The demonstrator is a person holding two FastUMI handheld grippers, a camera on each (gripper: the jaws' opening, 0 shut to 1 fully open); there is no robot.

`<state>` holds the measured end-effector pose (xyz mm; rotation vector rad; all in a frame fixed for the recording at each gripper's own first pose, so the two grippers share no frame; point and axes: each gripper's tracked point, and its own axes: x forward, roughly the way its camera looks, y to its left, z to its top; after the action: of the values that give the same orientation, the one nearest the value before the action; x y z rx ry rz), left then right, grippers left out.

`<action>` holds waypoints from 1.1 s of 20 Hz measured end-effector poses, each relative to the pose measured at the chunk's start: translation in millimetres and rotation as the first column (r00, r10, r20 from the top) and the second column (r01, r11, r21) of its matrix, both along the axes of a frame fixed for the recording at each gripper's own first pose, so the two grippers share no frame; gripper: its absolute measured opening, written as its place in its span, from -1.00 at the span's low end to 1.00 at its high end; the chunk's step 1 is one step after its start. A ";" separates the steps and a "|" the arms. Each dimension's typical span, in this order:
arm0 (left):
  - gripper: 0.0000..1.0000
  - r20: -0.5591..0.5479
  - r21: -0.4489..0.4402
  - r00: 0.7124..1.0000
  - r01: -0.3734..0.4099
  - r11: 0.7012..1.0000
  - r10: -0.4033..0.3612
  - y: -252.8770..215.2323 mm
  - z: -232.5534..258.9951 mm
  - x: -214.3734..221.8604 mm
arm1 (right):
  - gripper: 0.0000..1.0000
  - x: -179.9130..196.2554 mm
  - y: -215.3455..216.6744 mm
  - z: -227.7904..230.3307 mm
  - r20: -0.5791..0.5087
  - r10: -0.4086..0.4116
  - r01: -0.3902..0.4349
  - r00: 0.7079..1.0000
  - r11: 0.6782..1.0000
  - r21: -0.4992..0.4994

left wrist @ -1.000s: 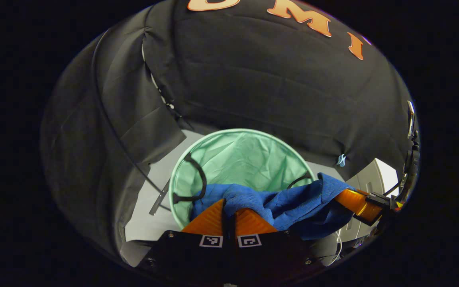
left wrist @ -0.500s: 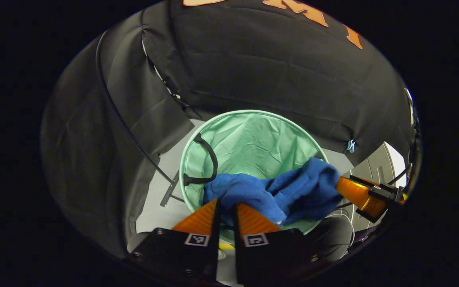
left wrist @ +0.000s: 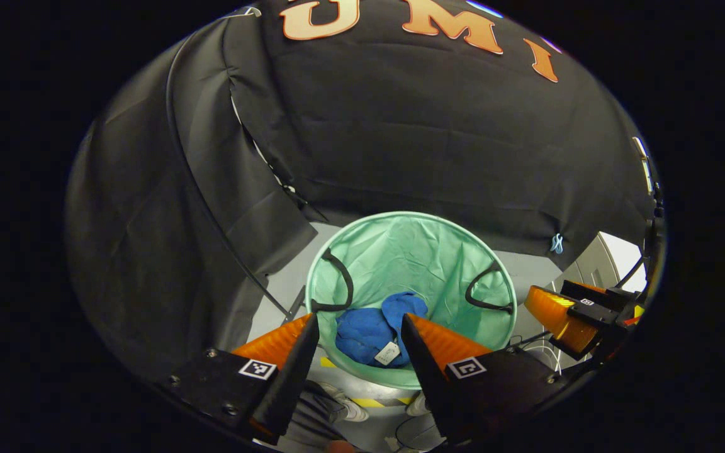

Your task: Grasp the clothes on the hanger with both hands and then place them into the laundry hamper below.

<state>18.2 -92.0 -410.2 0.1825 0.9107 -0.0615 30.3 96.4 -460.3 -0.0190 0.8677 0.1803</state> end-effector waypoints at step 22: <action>0.93 0.607 -0.075 0.794 0.013 0.997 0.035 11.5 266.4 18.8 | 0.96 15.7 -15.2 276.6 0.545 -0.041 -0.007 0.838 0.996 0.085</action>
<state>37.0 -80.5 -143.8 0.1133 0.2572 -0.0223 46.0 81.2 -183.6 0.0160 0.2836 0.1822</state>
